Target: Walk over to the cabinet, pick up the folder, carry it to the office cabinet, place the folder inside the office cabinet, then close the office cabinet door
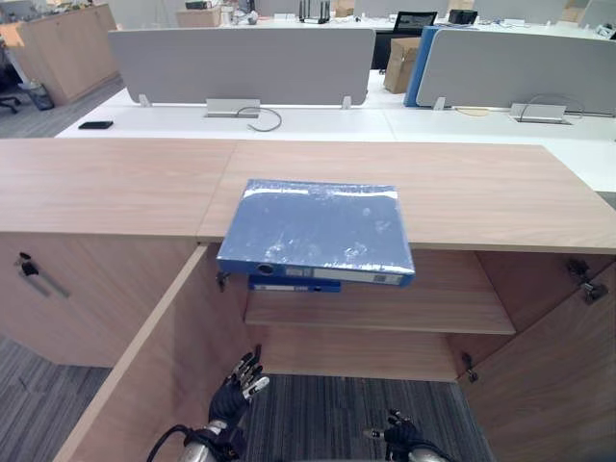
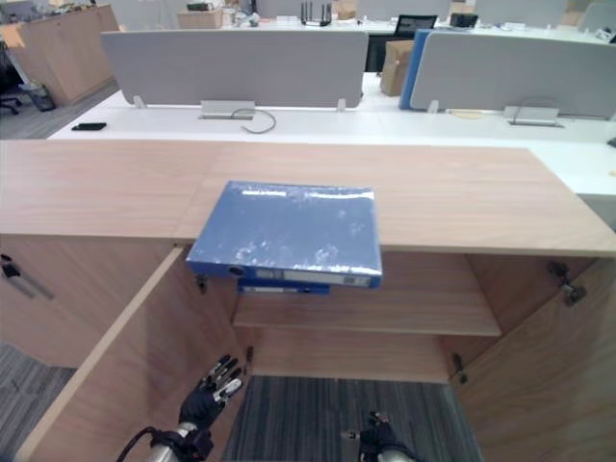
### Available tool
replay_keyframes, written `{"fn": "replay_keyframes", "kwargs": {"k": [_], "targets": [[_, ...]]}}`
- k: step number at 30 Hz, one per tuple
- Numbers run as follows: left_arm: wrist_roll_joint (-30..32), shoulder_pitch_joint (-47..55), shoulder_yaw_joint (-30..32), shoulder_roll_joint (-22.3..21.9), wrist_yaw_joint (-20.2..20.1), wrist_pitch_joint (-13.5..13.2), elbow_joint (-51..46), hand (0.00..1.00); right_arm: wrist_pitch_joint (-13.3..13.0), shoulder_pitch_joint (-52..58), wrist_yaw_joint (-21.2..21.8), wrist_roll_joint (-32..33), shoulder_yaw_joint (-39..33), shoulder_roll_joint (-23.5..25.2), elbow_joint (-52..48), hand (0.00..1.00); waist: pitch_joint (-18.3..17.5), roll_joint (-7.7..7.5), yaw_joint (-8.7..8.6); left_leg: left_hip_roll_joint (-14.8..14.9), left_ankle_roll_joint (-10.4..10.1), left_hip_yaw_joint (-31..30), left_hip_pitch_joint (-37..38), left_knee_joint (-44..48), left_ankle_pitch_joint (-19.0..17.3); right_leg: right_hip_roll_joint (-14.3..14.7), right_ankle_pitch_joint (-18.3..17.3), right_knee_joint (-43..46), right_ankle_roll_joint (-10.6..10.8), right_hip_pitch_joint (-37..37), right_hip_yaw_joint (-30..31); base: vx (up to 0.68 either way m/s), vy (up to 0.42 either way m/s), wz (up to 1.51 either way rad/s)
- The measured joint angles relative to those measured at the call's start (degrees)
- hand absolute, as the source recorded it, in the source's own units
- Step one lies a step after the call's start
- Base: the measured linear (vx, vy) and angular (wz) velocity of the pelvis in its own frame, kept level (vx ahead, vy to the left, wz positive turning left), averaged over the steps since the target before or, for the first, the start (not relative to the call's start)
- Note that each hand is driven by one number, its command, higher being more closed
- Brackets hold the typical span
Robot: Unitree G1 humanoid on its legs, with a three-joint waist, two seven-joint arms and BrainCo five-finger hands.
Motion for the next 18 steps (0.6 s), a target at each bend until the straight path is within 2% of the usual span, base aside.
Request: {"fn": "replay_keyframes", "kwargs": {"k": [2,7,10,13,16,18], "targets": [[-1.6,0.7,-1.3,0.1,-0.7,0.2,-2.4,0.0,0.3,-0.4,0.1,-1.3,3.1,-0.1,0.8,0.0,-0.2,-0.28,0.96,0.8,-0.3,0.5,-1.1,0.9,0.3,1.3,-0.2,-4.4,0.3,1.5,-0.4,0.14,-0.204,-0.18],[-1.8,1.5,-7.4,1.2,-1.8,0.5,-11.5,0.0,0.6,-0.7,0.1,-2.0,7.3,-0.6,0.9,0.0,-0.7,-0.16,0.69,2.7,-1.8,-1.6,-0.6,1.0,0.4,3.8,-0.4,-9.8,0.7,5.4,-3.3,0.07,-0.18,0.17],[-2.2,1.6,-8.4,2.3,-2.4,0.6,-12.9,0.0,0.6,-0.7,0.0,-2.0,7.5,-0.9,0.9,0.0,-1.3,-0.07,0.98,2.6,-2.3,-2.2,-0.6,0.2,0.8,4.0,-0.4,-10.9,0.7,6.1,-4.0,0.01,-0.047,0.15],[-2.3,1.8,-10.2,6.1,-2.4,0.7,-14.5,0.0,0.6,-0.7,0.0,-2.4,7.5,-0.9,1.4,0.0,-1.9,-0.36,0.95,1.9,-2.0,-4.0,-0.6,-1.8,2.1,3.8,-0.4,-11.4,0.7,6.4,-5.8,0.0,0.004,0.29],[-2.2,3.2,-11.3,10.8,-2.8,0.7,-20.3,0.0,0.6,-0.8,0.0,-4.3,7.5,-1.1,2.3,0.0,-2.2,-0.35,1.3,1.0,-1.7,-5.5,0.3,-4.6,3.7,3.6,-0.1,-12.7,0.9,7.3,-6.9,-0.01,0.023,0.26],[-2.3,3.6,-11.4,12.0,-3.4,0.6,-22.3,0.0,0.5,-1.1,0.0,-4.3,7.5,-1.3,2.9,0.0,-2.4,-0.23,1.7,0.6,-1.5,-6.2,0.2,-5.5,4.4,3.3,-0.1,-12.8,1.1,7.3,-7.9,-0.02,0.022,0.25]]}}
